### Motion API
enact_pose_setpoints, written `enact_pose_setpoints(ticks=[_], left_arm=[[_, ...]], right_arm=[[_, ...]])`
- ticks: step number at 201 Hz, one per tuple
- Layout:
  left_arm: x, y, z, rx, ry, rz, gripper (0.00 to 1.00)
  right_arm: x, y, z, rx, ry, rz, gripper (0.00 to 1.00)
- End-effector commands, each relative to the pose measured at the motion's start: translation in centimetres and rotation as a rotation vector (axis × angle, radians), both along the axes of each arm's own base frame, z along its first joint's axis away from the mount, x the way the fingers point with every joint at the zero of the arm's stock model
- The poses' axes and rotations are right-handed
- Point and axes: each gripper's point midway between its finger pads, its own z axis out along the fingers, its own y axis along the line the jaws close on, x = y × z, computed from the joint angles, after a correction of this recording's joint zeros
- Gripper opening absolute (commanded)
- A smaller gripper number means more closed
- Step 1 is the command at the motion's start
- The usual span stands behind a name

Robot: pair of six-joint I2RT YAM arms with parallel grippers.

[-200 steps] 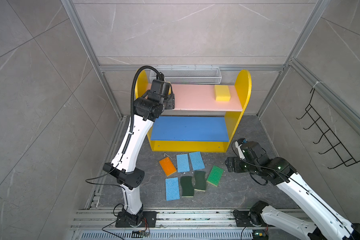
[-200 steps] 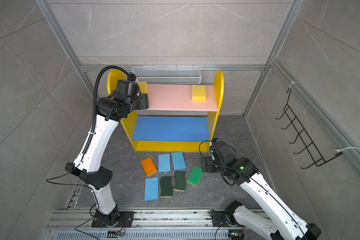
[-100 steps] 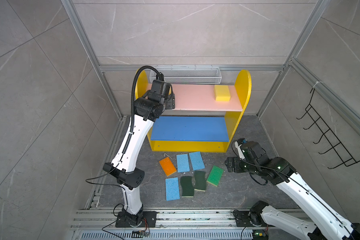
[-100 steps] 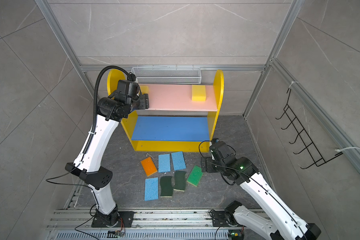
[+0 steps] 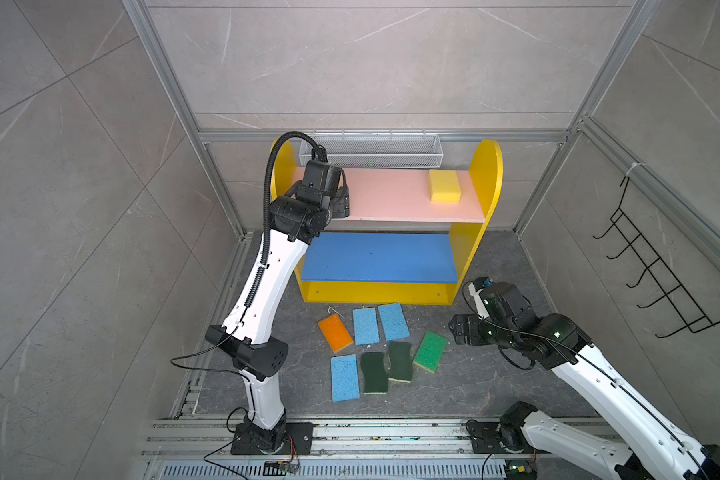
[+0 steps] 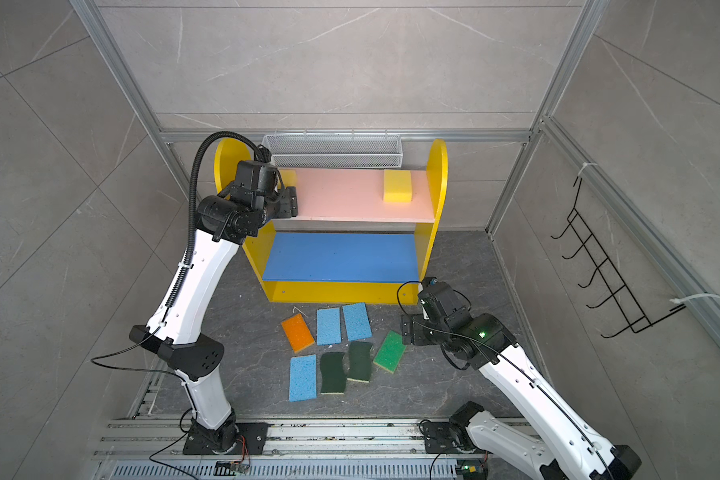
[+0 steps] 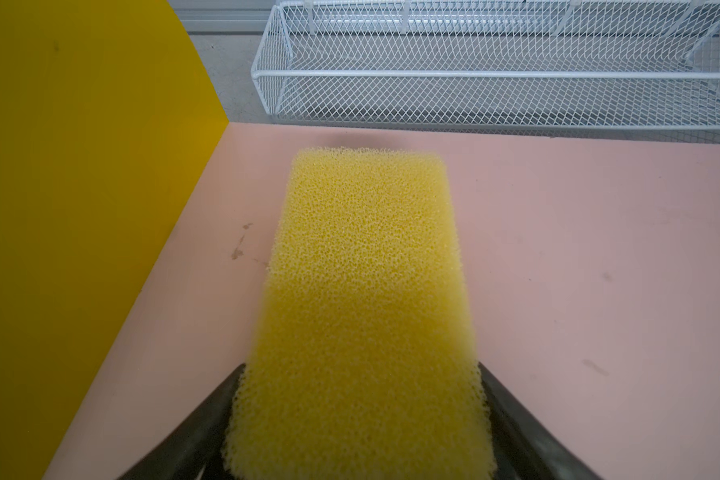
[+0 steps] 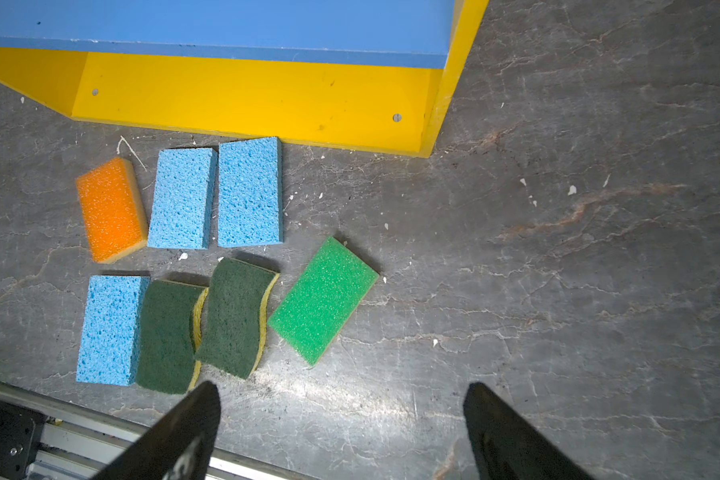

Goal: Place and organize the cleaning sponges onto the shelf
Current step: 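Lower the yellow sponge onto the pink shelf and open the left gripper, then withdraw the left gripper down toward the sponges on the floor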

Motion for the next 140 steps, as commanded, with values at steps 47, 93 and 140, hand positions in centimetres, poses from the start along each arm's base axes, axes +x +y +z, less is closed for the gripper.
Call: enact_pose_setpoints(ticks=[47, 93, 140], left_arm=[[-1.9, 0.2, -3.5, 0.034, 0.148, -0.039, 0.79], [-3.0, 0.8, -2.8, 0.026, 0.136, -0.044, 0.81], [-4.5, 1.0, -2.5, 0.008, 0.139, -0.058, 0.82]], right_arm=[[-0.3, -0.3, 0.4, 0.007, 0.005, -0.015, 0.93], [-0.4, -0.4, 0.5, 0.012, 0.003, -0.020, 0.93], [-0.6, -0.5, 0.6, 0.019, 0.003, -0.032, 0.93]])
